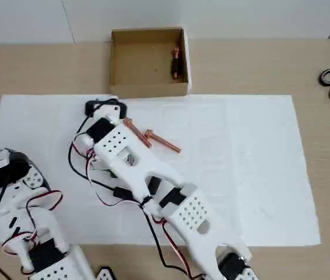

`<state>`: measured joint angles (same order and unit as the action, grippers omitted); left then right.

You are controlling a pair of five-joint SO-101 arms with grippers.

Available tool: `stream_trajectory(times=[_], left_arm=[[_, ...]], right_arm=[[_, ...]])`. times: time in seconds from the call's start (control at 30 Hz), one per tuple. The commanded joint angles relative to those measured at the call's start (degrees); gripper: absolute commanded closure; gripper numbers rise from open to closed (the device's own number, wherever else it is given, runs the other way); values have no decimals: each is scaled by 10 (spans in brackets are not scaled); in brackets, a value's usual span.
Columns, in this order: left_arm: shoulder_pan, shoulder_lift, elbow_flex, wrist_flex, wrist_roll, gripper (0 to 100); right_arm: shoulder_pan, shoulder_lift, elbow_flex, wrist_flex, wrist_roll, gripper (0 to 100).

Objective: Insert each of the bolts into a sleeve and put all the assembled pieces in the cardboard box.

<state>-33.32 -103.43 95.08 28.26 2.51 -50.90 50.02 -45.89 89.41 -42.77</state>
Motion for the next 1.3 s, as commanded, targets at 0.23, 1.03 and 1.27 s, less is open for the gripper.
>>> stream_trajectory(times=[0.23,1.03,1.27], left_arm=[[1,-7,-3,1,1,994],[222,-6,-180,369,2,994],[293,-5,-178,388,2,994]], right_arm=[[19,-36,-7,0,2,995],[127,-570,172,75,209,995],[271,-806,371,3,210,993]])
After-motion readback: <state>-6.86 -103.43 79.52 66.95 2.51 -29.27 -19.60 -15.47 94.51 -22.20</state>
